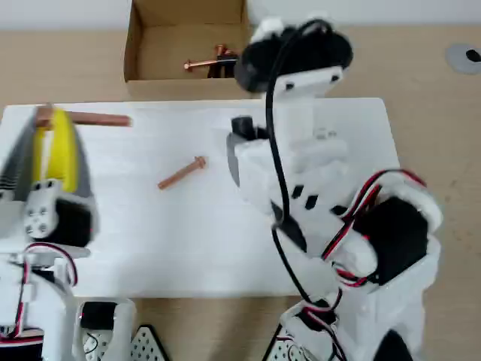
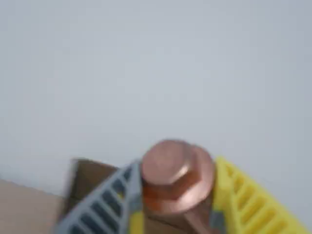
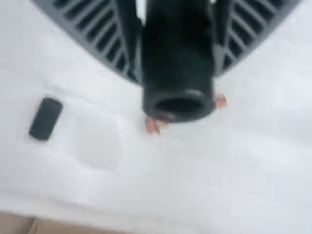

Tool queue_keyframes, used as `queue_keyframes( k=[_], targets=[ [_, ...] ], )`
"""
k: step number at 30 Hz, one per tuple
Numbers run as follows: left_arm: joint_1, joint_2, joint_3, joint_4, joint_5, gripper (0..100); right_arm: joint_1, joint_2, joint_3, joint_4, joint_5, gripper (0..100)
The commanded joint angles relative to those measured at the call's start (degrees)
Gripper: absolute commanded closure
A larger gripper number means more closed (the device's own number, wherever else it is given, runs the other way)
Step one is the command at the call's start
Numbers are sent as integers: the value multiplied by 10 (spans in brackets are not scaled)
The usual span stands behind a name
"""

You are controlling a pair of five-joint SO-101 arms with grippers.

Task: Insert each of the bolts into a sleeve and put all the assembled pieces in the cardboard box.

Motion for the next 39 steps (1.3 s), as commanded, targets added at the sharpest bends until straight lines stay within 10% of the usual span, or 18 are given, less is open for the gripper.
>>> queue_keyframes(
  k=[1,14,24,39],
  targets=[
    [78,0,-11,-12,-23,956,-11,-87,154,-69,7,989],
    [132,108,-193,81,-39,965,-15,-432,594,-331,128,989],
    [135,202,-266,152,-55,961,-160,-686,885,-526,233,989],
    [212,211,-263,227,-209,984,-185,-730,950,-589,243,989]
  ],
)
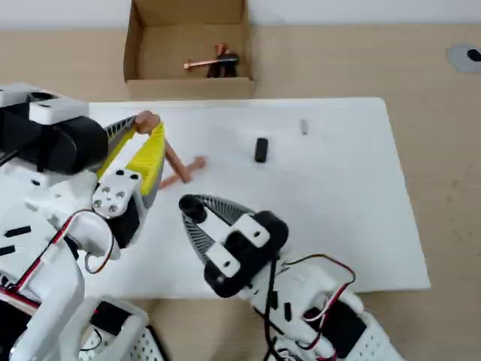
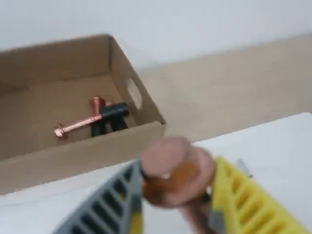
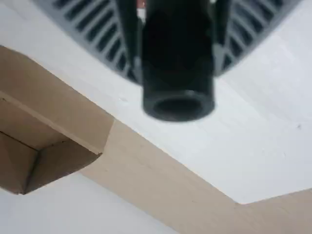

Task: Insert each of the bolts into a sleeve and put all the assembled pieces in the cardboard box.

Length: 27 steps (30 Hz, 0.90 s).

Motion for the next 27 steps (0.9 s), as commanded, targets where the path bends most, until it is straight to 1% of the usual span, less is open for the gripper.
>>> queue_keyframes(
  k=[1,4,8,14,18,25,27],
  targets=[
    [7,0,-30,2,-35,988,-7,-29,-2,-17,3,989],
    [7,-1,-12,1,-53,987,-7,-29,-2,-17,2,989],
    [11,-4,11,3,-54,988,-6,-29,-2,-17,3,989],
    [11,-8,5,33,3,990,-5,-29,-3,-17,2,989],
    [11,-56,36,29,11,991,-4,-29,-3,-17,1,989],
    [8,-157,155,-22,11,991,-4,-29,-3,-18,1,989],
    [6,-183,197,-51,11,991,-4,-29,-3,-18,1,989]
  ],
)
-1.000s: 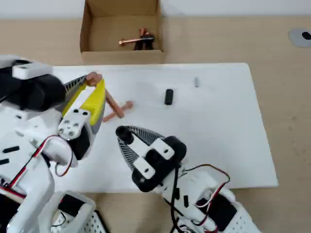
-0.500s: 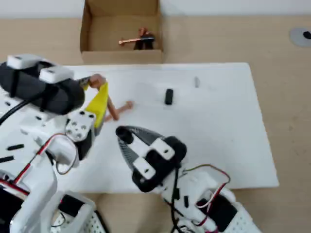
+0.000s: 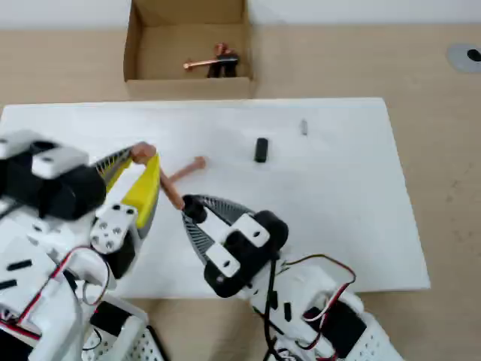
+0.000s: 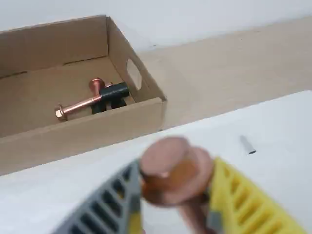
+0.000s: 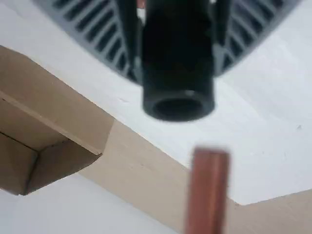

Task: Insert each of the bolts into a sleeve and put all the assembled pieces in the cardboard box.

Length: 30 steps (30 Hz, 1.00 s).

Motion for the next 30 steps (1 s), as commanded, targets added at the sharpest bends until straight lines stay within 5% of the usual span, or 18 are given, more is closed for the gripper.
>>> queue_keyframes(
  k=[1,11,30],
  targets=[
    [0,-41,62,-64,4,991,-5,-29,-3,-18,1,989],
    [-1,-110,239,-233,1,991,-6,-29,-1,-16,0,989],
    [1,-112,85,-76,-1,991,-4,-29,21,-17,0,989]
  ],
)
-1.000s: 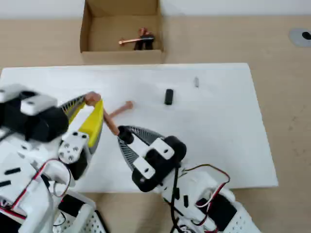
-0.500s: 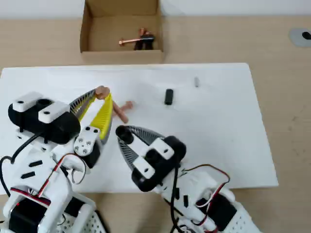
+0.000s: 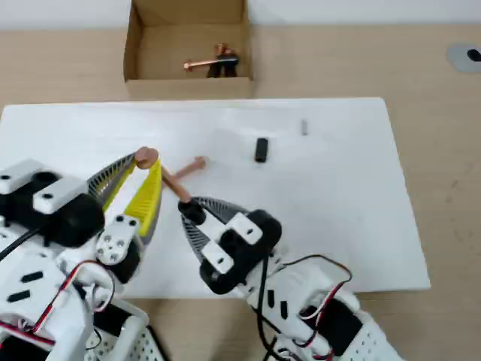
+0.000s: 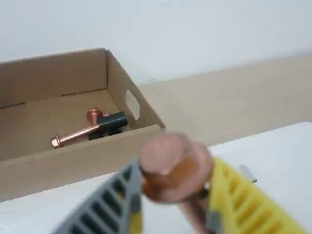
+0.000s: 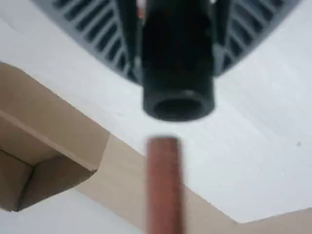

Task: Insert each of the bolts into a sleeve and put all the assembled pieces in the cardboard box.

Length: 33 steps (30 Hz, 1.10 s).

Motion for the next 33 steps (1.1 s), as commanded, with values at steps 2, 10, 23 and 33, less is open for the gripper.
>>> queue_keyframes(
  k=[2,10,23,33],
  targets=[
    [4,1,-64,20,-3,991,-3,-29,-1,-17,0,989],
    [4,1,-73,36,-1,991,-3,-29,-1,-17,0,989],
    [0,0,-28,50,1,991,-3,-29,0,-17,-1,989],
    [-125,62,89,30,127,885,-3,-29,-5,-17,-1,989]
  ],
)
